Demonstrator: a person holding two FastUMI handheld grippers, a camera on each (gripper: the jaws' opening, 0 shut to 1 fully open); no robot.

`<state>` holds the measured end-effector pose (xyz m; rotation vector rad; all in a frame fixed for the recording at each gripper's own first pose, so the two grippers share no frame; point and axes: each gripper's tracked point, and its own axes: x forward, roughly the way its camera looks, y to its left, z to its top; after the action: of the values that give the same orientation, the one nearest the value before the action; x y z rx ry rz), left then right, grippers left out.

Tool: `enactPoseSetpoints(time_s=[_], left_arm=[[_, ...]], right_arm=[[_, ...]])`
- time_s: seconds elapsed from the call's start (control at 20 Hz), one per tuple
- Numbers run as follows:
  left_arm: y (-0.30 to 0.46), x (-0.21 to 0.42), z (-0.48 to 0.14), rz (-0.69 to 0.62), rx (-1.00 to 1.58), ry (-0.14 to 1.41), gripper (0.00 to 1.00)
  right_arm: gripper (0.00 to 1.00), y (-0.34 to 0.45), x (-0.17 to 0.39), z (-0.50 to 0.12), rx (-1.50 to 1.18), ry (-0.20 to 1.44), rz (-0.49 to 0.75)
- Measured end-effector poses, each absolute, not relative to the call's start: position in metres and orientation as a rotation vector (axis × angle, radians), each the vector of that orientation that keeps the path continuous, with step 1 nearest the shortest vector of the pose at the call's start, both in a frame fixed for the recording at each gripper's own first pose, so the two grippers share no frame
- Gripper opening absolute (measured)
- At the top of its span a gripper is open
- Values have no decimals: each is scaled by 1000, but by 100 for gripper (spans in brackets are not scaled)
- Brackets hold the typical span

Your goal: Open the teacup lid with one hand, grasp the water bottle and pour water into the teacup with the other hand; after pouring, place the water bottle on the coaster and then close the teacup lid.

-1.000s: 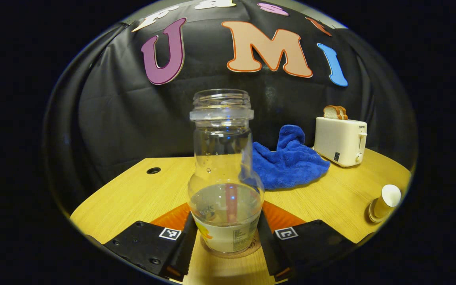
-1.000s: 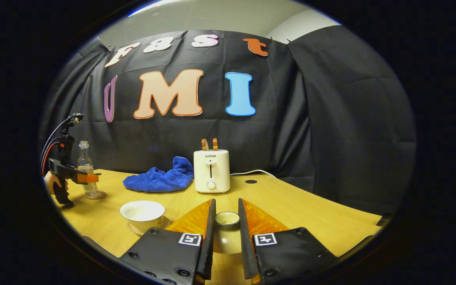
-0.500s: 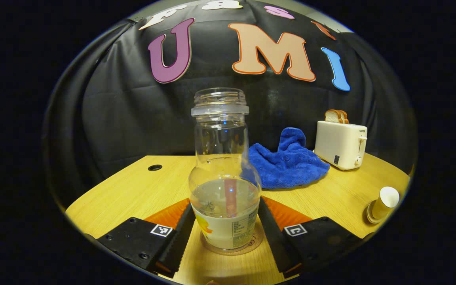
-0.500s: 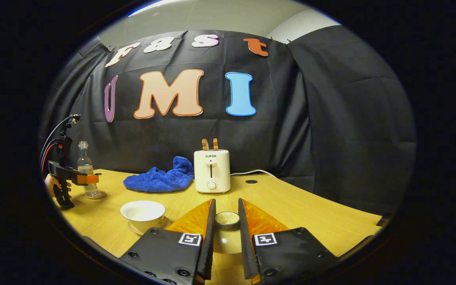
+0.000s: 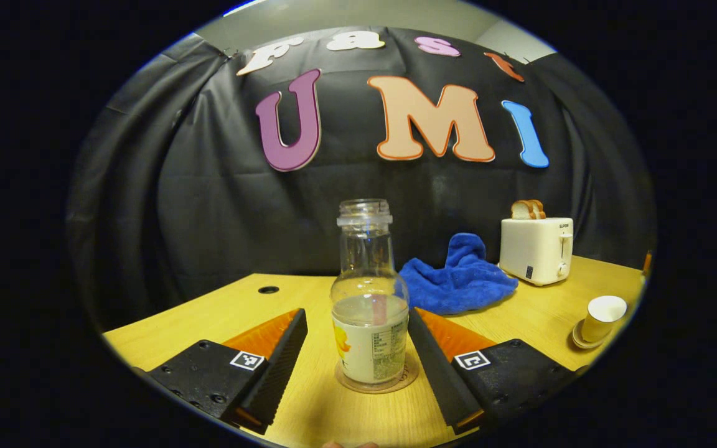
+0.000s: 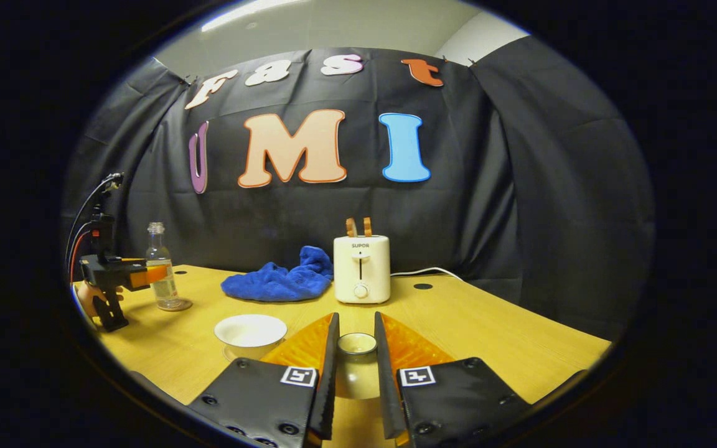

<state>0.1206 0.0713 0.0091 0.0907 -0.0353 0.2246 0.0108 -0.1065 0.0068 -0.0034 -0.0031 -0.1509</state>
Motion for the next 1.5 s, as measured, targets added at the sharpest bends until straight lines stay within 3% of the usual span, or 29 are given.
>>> enactPoseSetpoints(time_s=[0.6, 1.15, 1.5], left_arm=[[72, 68, 8, 280, 37, -43, 95], [73, 64, 8, 282, 36, -41, 95], [72, 64, 7, 281, 36, -40, 95]], right_arm=[[36, -12, 68, 0, 8, 17, 189], [35, 25, 98, -25, -22, 168, 322], [37, 25, 100, -28, -28, 186, 323]])
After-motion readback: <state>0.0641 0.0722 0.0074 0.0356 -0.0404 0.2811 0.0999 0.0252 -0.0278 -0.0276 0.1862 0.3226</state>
